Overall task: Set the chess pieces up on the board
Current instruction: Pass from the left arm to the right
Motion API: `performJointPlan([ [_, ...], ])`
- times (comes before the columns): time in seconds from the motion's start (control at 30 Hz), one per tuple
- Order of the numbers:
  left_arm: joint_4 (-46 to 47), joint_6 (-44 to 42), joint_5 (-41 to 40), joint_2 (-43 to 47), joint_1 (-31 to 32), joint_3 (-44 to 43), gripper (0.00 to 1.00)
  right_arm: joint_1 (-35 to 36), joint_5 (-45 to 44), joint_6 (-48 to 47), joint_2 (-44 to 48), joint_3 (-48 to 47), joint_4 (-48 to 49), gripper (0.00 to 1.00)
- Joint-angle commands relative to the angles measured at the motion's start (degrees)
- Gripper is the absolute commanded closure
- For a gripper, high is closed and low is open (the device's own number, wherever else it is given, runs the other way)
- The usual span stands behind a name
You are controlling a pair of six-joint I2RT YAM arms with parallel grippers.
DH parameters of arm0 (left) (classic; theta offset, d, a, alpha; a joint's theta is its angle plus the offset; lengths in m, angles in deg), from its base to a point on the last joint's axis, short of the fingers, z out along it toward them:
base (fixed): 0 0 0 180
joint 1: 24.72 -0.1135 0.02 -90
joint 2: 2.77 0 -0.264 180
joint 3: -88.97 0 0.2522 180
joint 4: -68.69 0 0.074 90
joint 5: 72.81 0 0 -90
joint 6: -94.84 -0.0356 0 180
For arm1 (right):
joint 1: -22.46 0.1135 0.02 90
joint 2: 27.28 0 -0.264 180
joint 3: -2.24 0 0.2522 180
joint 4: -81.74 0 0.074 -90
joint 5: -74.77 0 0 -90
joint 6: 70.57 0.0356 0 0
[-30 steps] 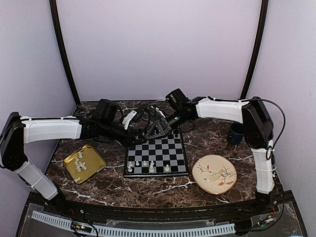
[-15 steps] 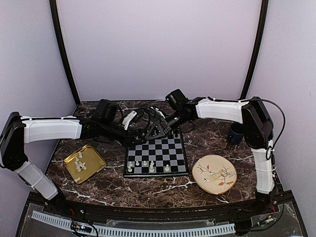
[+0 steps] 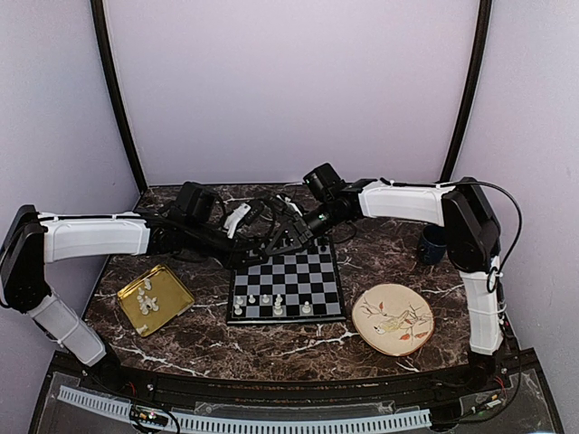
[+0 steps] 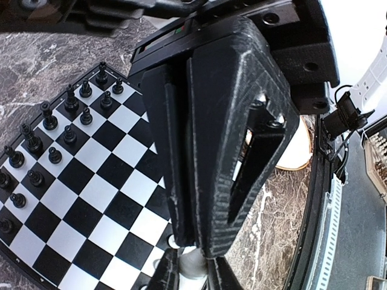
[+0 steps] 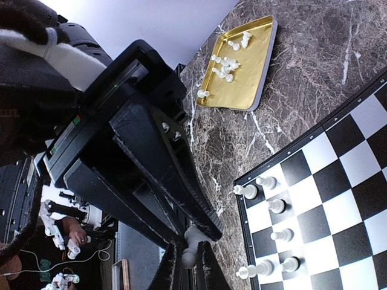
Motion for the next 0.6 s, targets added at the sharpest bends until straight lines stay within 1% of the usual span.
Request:
performJointPlan([
  [0.0,0.9,-0.6,-0.2,-0.2,0.1,-0.5,0.93,0.8,1.8,0.4,-0.4,0.6,3.4,0.95],
  [0.07,0.8,-0.7,-0.4,-0.2,0.1,-0.5,0.89,0.9,1.0,0.0,-0.3,0.6,3.3,0.96],
  [0.17,-0.8,-2.0,-1.9,0.3,0.1,-1.0,0.77,0.6,-0.6,-1.5,-0.3,0.2,2.2,0.97],
  [0.23,-2.9,-3.6,-4.9,1.5,0.0,-1.3,0.71,0.4,-2.7,-4.4,0.0,-0.7,-0.5,0.97],
  [0.27,-3.4,-4.2,-6.5,2.5,0.0,-1.2,0.69,0.3,-4.6,-7.3,0.3,-1.2,-2.4,0.98],
  [0.37,-2.9,-5.3,-11.8,6.3,-0.3,0.1,0.66,-0.1,-9.5,-12.1,2.2,-1.1,-5.6,0.98],
  [0.47,-1.4,-5.7,-13.7,9.9,-1.1,1.6,0.62,-0.6,-13.0,-15.3,4.2,-0.2,-7.5,0.98],
  [0.5,-1.3,-5.0,-14.3,10.7,-1.4,1.5,0.57,-0.8,-14.2,-16.3,4.9,0.5,-8.0,0.98],
  [0.53,-1.0,-4.4,-15.3,11.5,-1.7,1.5,0.43,-0.9,-15.5,-17.5,5.5,0.9,-8.6,0.98],
  [0.57,-0.9,-3.5,-17.0,12.4,-1.8,1.2,0.08,-1.0,-17.3,-18.7,6.3,1.5,-9.2,0.98],
])
